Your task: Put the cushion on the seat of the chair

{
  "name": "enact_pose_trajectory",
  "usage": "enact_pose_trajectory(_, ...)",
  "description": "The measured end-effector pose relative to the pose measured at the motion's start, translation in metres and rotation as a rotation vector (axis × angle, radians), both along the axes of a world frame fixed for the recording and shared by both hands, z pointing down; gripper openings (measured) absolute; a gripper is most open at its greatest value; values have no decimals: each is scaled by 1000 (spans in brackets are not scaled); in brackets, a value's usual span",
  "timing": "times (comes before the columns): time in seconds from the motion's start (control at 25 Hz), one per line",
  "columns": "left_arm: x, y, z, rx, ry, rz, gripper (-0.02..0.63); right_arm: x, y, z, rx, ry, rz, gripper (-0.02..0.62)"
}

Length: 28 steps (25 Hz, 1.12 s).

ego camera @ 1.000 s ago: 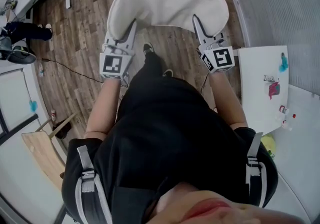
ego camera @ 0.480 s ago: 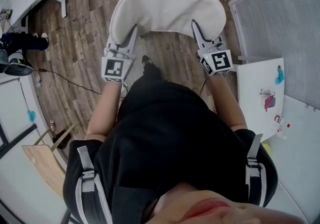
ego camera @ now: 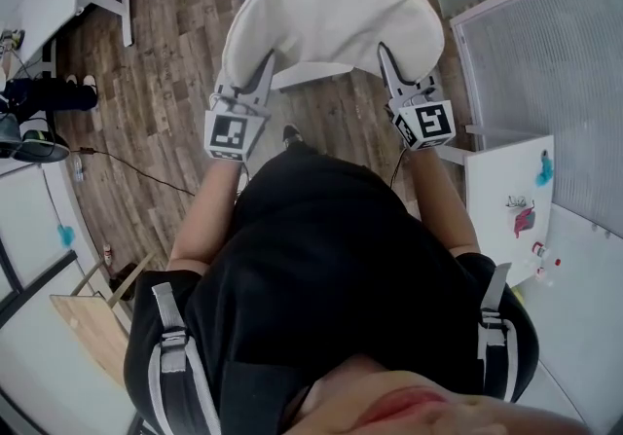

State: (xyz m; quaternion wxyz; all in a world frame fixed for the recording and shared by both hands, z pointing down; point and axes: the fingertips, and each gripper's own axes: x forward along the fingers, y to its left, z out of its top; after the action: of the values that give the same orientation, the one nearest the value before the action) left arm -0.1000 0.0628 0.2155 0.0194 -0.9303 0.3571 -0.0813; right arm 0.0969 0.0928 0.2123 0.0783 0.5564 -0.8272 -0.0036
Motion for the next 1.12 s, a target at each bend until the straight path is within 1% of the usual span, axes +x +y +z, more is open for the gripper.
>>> enact_pose_trajectory(0.28,-7,-40,5,-9,-9,-8,57,-6,-43,6,-5,-9,-7,55)
enact_pose_trajectory(0.4,-5,-54,10,-27,-12,-24,57,-5,-59,11,-20,-10,-25,55)
enact_pose_trajectory(0.56,12,-69,22,-53,-21,-59,57,14,-80,29,-42,-20,-66,55)
enact_pose_trajectory(0.72,35,-84,36,-79,-43,-113,57,36,-105,45,-66,-33,-131,55)
enact_pose_trajectory(0.92,66,-95,52,-107,-79,-186,57,69,-137,65,-95,-15,-231,55)
enact_pose_trajectory(1.04,81,-104,74,-157,-110,-221,57,83,-153,89,-136,-7,-283,55)
enact_pose_trajectory(1.12,83,-112,94,-204,-129,-247,58,85,-161,108,-179,-8,-311,57)
